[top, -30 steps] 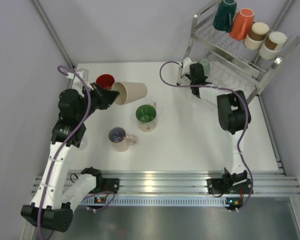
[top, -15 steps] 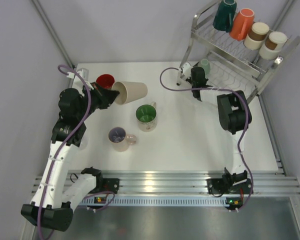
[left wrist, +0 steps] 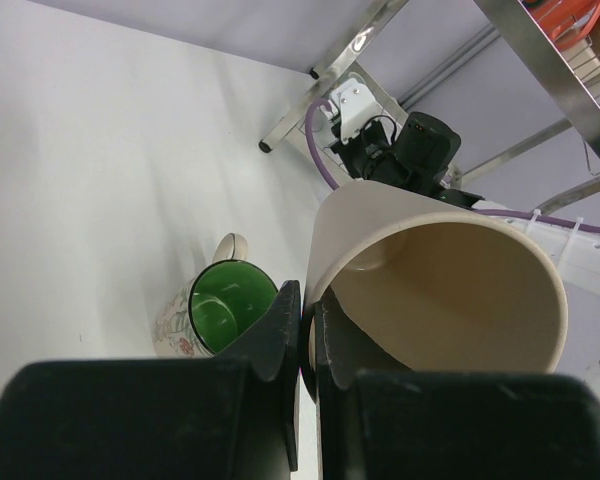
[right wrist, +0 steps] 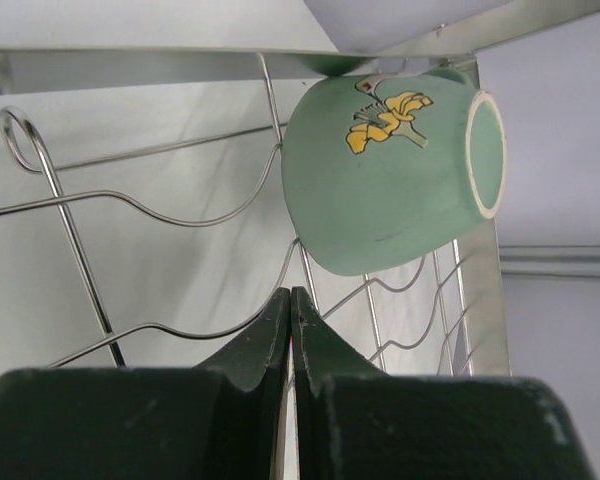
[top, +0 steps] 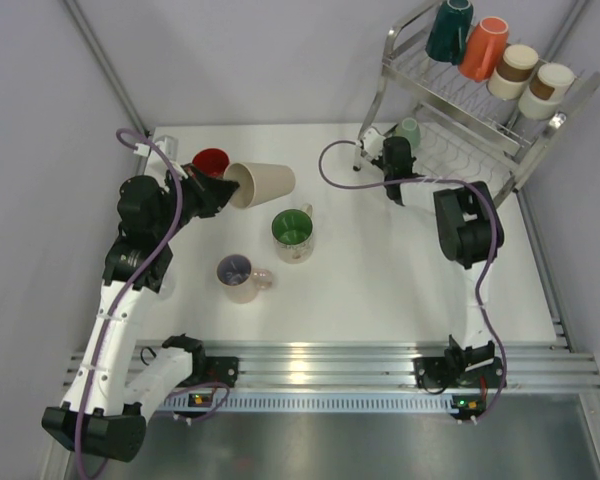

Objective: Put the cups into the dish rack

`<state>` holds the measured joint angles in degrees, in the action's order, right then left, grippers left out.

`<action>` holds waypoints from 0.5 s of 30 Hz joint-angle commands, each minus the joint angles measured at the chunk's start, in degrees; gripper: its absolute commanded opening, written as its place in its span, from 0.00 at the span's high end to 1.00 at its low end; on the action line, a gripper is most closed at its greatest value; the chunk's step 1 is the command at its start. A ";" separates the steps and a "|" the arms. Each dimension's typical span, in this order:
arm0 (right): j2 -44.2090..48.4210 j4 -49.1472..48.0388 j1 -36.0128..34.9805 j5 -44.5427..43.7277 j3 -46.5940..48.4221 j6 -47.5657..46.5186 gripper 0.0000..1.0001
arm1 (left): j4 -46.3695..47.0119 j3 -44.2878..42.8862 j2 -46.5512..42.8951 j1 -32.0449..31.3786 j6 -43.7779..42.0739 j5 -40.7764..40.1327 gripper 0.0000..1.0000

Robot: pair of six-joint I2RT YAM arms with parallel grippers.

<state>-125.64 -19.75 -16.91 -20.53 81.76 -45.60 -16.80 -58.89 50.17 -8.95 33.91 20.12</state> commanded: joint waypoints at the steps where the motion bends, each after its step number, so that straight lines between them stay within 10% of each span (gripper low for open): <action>1: 2.68 -2.67 -1.29 0.59 1.83 -1.06 1.00 | 2.65 -2.02 -0.42 -0.01 -0.42 0.89 1.00; 15: 10.59 1.90 -7.61 -7.50 1.65 2.18 1.00 | 2.56 -2.63 -1.48 -0.01 -1.39 1.59 1.00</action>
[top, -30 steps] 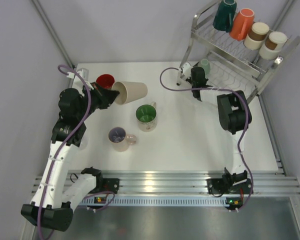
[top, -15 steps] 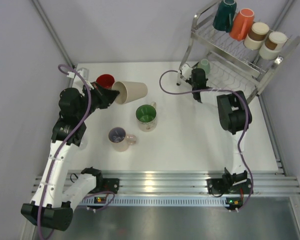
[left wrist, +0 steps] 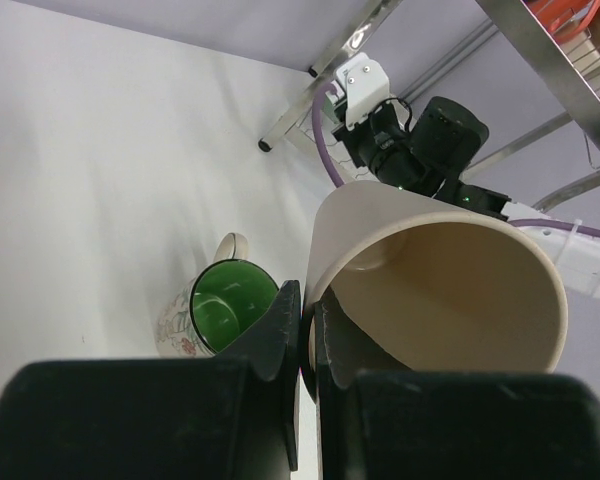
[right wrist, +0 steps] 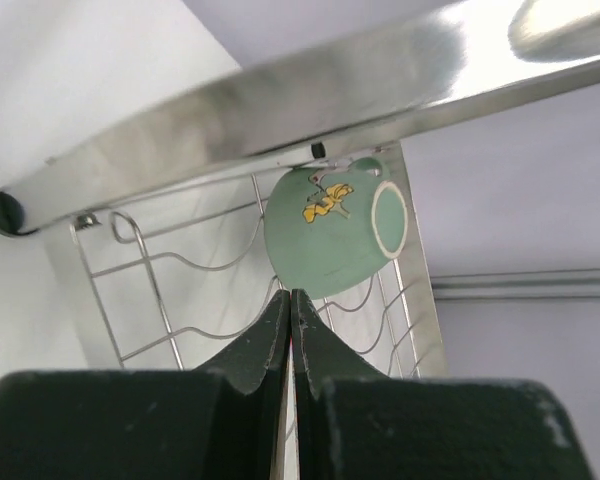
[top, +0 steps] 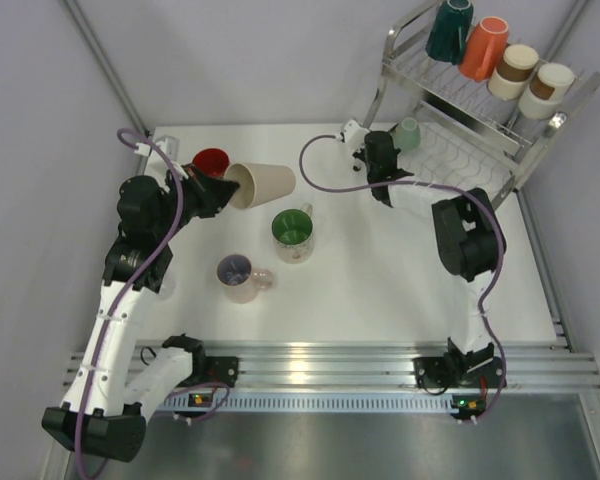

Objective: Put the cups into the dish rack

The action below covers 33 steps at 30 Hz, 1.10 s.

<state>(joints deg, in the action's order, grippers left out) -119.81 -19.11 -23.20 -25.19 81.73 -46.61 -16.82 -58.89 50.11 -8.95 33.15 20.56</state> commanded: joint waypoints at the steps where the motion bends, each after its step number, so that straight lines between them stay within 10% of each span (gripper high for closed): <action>1: 5.80 1.71 -1.49 -2.93 1.50 4.24 1.00 | 2.58 -2.54 -1.68 -0.01 -0.80 1.15 1.00; 22: 16.87 17.25 -2.46 8.73 0.00 28.40 0.96 | 1.35 -1.40 -2.73 -0.01 -1.59 9.93 1.00; 27: 27.05 27.72 -2.46 30.92 0.71 48.41 0.65 | 6.35 -0.43 -1.77 0.07 -0.45 14.59 1.00; 33: 40.94 14.92 -2.11 52.13 -9.38 75.58 0.16 | 21.36 0.18 0.25 0.16 3.85 19.69 1.00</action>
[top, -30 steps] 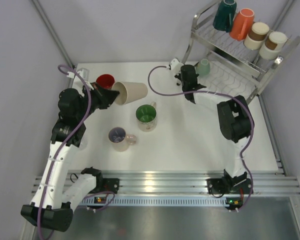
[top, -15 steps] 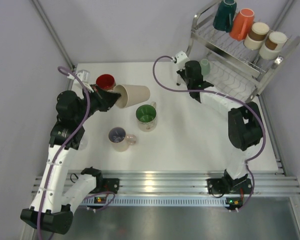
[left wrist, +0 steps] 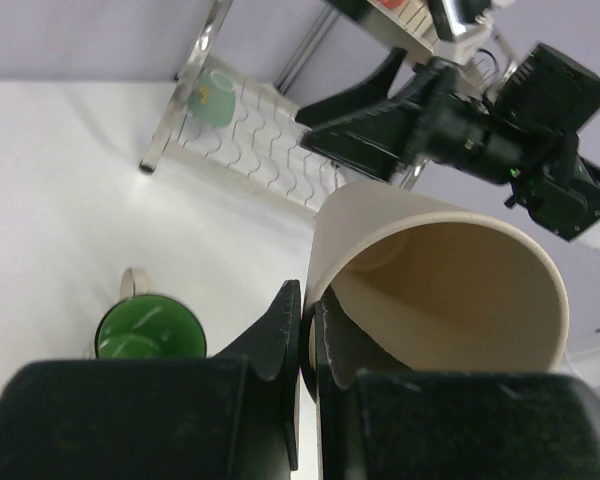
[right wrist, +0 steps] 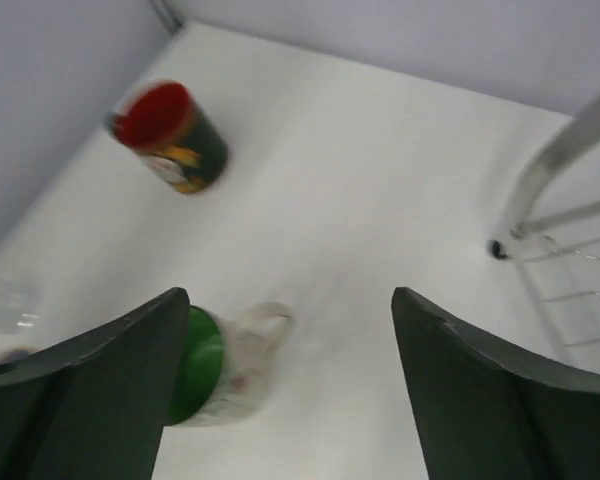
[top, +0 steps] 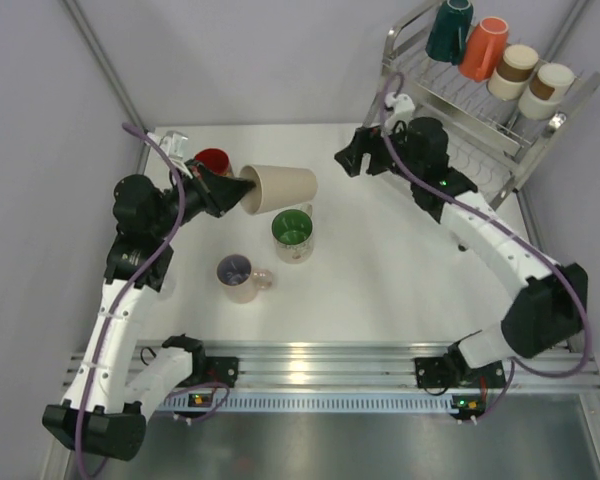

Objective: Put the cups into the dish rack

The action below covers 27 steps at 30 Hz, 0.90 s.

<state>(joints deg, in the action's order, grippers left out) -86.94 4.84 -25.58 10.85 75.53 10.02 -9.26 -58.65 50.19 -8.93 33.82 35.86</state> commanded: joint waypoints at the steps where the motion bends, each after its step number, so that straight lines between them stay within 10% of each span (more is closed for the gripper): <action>1: 9.66 -15.32 0.18 17.78 -6.59 22.72 0.13 | 20.61 0.81 0.43 0.14 4.40 5.01 1.00; 9: 19.87 -61.25 -1.75 16.06 -28.06 62.03 0.01 | 55.36 5.12 3.85 0.14 24.42 2.04 1.00; 20: 13.02 -84.20 -11.94 10.60 -24.38 63.90 0.01 | 78.95 7.41 10.27 0.14 40.45 -0.44 1.00; 27: 10.04 -77.35 -17.39 8.22 -17.09 53.00 0.01 | 79.57 8.99 9.92 -0.04 40.71 -0.44 1.00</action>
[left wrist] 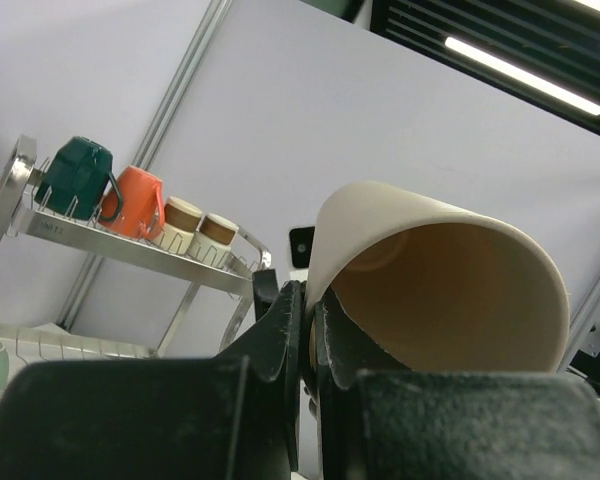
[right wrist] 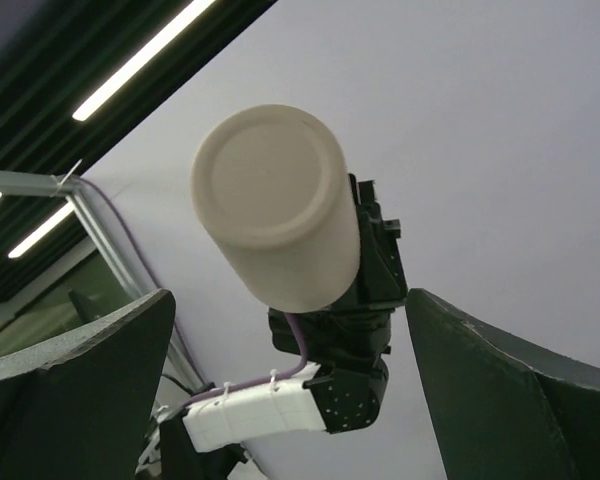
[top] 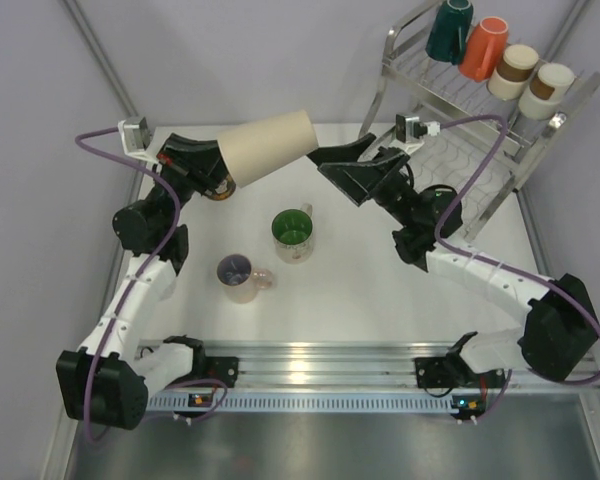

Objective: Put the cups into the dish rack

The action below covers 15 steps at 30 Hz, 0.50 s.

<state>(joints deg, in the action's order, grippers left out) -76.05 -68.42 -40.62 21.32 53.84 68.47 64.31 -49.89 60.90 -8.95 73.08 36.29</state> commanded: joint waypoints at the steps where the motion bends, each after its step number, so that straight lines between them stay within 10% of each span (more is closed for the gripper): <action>1: -2.07 -4.26 -2.88 -2.25 6.26 -5.62 0.01 | 6.00 0.67 -0.87 -0.01 1.10 -0.96 1.00; 15: -9.11 -3.64 -6.84 -2.16 14.80 -5.01 0.18 | 6.88 2.60 -1.14 -0.01 -0.04 1.15 1.00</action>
<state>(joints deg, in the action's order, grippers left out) -84.66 -67.96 -46.11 19.92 65.80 64.05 66.39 -47.35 60.88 -8.95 73.56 36.86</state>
